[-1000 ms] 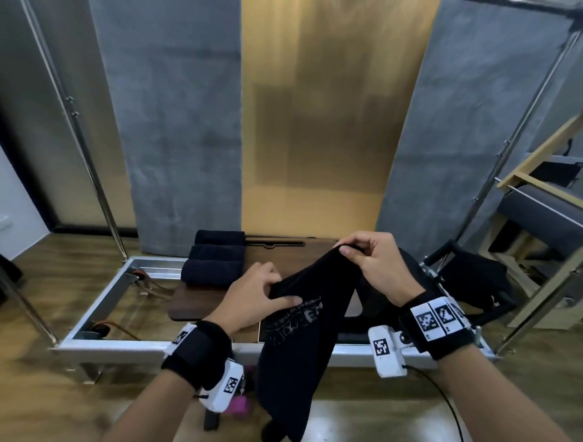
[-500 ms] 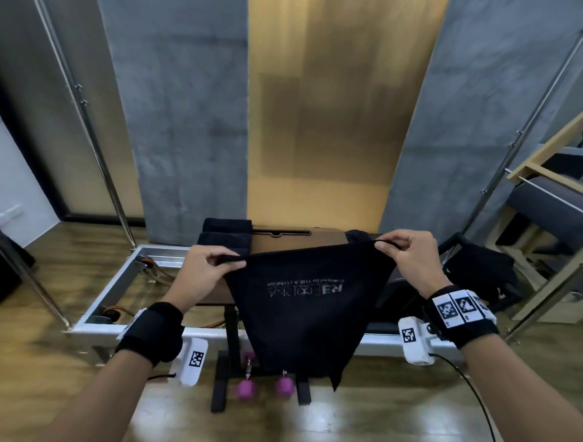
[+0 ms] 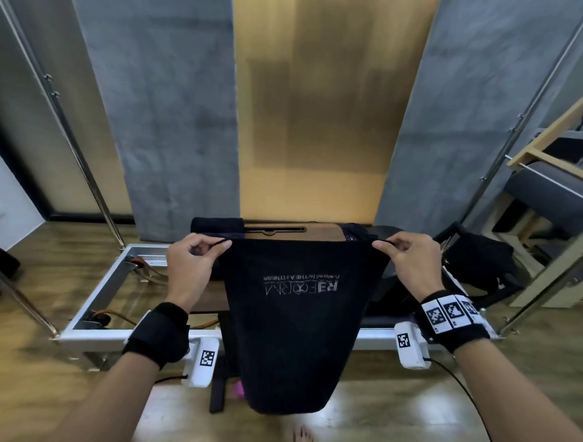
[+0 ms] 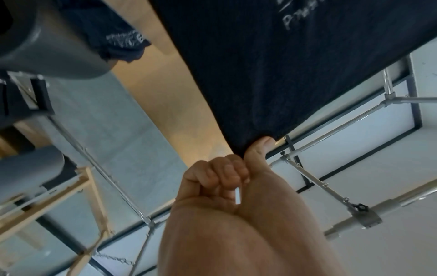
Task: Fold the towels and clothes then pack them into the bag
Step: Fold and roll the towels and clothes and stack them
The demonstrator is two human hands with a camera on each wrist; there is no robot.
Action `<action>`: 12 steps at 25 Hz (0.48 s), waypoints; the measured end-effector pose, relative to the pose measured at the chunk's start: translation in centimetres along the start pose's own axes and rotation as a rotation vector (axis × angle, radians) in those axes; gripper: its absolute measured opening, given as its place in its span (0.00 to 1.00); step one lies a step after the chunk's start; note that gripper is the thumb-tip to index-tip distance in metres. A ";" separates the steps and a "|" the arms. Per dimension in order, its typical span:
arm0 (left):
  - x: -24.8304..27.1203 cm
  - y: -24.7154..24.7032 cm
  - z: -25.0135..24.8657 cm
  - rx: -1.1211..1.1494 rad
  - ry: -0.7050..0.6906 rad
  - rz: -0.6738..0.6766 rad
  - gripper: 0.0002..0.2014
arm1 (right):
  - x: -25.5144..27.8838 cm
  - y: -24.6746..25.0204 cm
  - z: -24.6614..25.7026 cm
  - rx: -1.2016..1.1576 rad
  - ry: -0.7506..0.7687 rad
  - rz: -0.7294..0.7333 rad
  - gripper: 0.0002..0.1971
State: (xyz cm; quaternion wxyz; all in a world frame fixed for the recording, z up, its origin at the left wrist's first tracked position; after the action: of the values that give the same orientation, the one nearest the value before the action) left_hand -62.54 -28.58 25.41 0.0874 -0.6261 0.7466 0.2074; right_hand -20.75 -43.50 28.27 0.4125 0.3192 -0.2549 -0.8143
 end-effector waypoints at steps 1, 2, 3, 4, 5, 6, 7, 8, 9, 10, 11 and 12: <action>-0.7 -0.6 0.7 0.010 0.046 -0.013 0.06 | -0.9 -1.1 -0.7 -0.095 -0.053 0.020 0.11; -1.5 -1.5 1.6 0.030 0.092 0.001 0.08 | -1.8 -2.5 -1.4 -0.223 -0.113 0.049 0.10; -2.3 -2.6 2.4 0.060 0.129 0.030 0.10 | -2.7 -4.0 -2.0 -0.350 -0.160 0.079 0.08; -3.2 -3.6 3.2 0.095 0.164 0.056 0.11 | -3.7 -5.3 -2.5 -0.461 -0.179 0.095 0.06; -4.2 -4.7 4.0 0.132 0.196 0.073 0.10 | -4.9 -6.5 -3.0 -0.536 -0.181 0.096 0.05; -5.1 -5.6 4.8 0.176 0.228 0.079 0.09 | -6.1 -7.5 -3.4 -0.596 -0.180 0.093 0.06; -5.9 -6.4 5.3 0.219 0.251 0.074 0.08 | -7.1 -8.2 -3.7 -0.647 -0.179 0.084 0.05; -7.1 -7.2 6.2 0.253 0.266 0.060 0.07 | -8.5 -9.1 -4.1 -0.696 -0.183 0.082 0.05; -8.4 -7.9 7.3 0.273 0.276 0.032 0.05 | -10.1 -10.1 -4.7 -0.739 -0.184 0.079 0.04; -9.8 -8.6 8.6 0.272 0.288 -0.003 0.04 | -11.8 -11.1 -5.3 -0.770 -0.185 0.085 0.04; -11.1 -9.2 9.9 0.264 0.301 -0.035 0.04 | -13.4 -12.1 -5.9 -0.789 -0.187 0.100 0.04; -12.1 -9.6 11.0 0.252 0.311 -0.064 0.04 | -14.5 -13.0 -6.3 -0.800 -0.188 0.114 0.05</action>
State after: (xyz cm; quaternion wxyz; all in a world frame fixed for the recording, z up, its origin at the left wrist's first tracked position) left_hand -52.16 -14.34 18.34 0.0553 -0.6580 0.7509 0.0104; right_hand -16.14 -25.52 19.75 0.5233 0.0430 0.0280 -0.8506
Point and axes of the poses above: each hand's wrist, its own x-axis away from the middle knuckle, its own y-axis out of the back of the hand, z = x × y, the point moved 5 cm from there along -x, towards the middle knuckle, and after that the axes turned 12 degrees about z, right-handed, at the moved point
